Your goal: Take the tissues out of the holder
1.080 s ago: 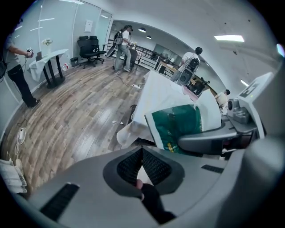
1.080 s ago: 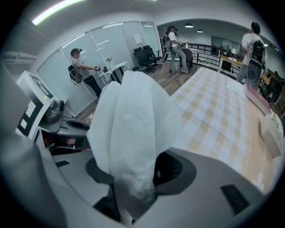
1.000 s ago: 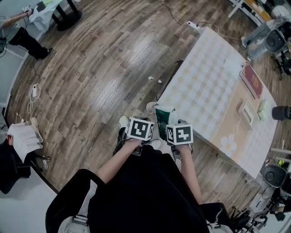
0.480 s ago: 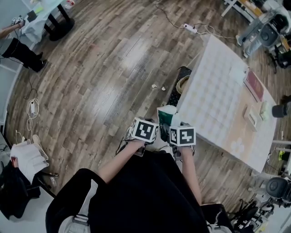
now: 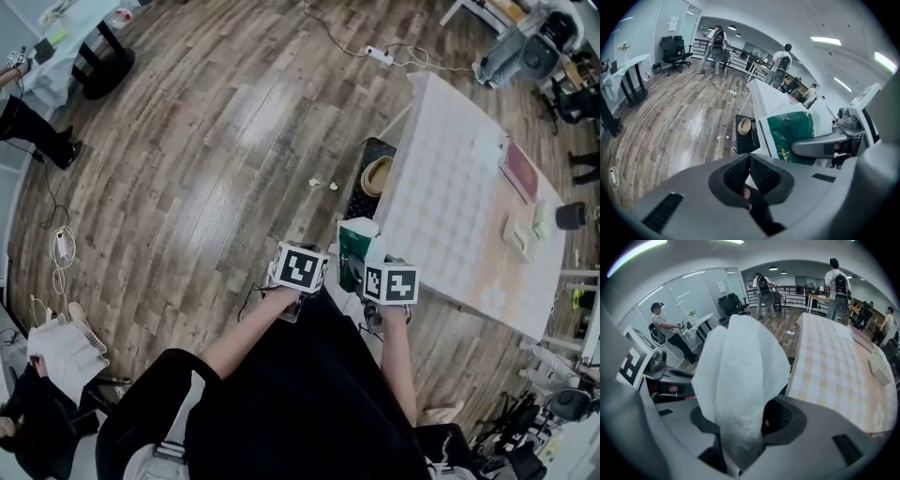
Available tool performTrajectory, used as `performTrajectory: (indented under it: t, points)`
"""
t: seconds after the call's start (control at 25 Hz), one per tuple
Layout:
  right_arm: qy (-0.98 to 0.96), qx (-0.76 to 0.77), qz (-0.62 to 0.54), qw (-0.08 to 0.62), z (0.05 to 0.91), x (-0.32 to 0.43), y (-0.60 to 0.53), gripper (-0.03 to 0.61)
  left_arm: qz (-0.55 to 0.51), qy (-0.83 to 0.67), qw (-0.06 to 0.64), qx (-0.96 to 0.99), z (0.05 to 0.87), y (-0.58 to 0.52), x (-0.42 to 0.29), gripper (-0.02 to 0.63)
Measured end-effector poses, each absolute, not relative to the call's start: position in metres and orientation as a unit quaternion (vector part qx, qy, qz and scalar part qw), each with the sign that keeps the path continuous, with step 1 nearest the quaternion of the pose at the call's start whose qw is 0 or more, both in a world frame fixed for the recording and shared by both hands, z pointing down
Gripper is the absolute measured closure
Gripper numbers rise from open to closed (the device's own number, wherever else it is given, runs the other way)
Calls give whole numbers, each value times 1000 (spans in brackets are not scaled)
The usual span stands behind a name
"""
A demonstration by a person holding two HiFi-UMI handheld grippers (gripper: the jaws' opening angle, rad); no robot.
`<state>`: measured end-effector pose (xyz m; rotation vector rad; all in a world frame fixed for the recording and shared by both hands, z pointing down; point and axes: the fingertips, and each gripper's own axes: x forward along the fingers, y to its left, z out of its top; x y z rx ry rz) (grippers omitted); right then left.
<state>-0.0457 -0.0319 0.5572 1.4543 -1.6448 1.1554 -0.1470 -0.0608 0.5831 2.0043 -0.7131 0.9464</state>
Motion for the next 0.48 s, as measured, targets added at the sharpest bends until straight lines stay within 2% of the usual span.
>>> performTrajectory:
  t: [0.48]
  points:
    - [-577, 609, 475, 267, 561, 31, -65, 344, 411, -221, 360, 808, 578, -99, -81, 614]
